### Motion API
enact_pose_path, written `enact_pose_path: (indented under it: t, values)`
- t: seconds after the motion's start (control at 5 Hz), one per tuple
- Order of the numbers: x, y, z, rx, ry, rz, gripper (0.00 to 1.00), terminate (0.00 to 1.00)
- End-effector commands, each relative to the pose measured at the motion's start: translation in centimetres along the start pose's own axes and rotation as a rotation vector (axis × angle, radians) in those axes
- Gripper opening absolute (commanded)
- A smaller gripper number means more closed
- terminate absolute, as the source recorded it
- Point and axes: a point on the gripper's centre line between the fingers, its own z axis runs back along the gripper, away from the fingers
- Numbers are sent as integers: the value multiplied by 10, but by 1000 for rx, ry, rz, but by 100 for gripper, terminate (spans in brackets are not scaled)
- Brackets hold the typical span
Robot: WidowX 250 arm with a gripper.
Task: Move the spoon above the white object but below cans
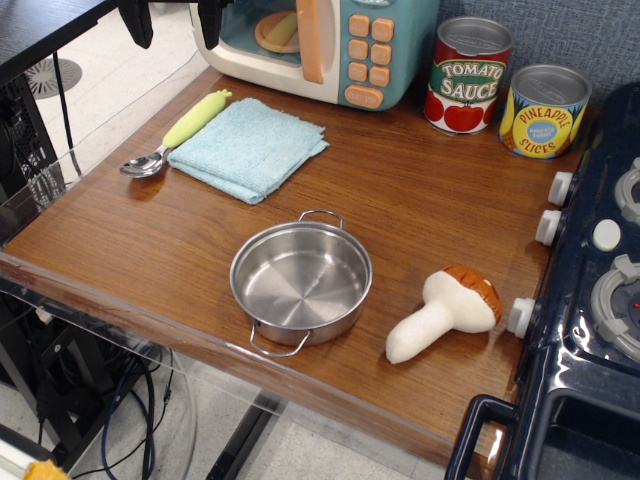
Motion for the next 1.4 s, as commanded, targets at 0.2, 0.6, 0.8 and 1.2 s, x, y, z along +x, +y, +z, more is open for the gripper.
enact_pose_path:
  t: [0.2,0.6,0.8,1.2]
  values:
    - [1,7,-12,23,18,20,100,0]
    - [10,19,-38,125,-8,83,100,0]
    - [9,12,-49,110,3,33,100,0]
    - [9,0,-62,69,29,-46,100,0]
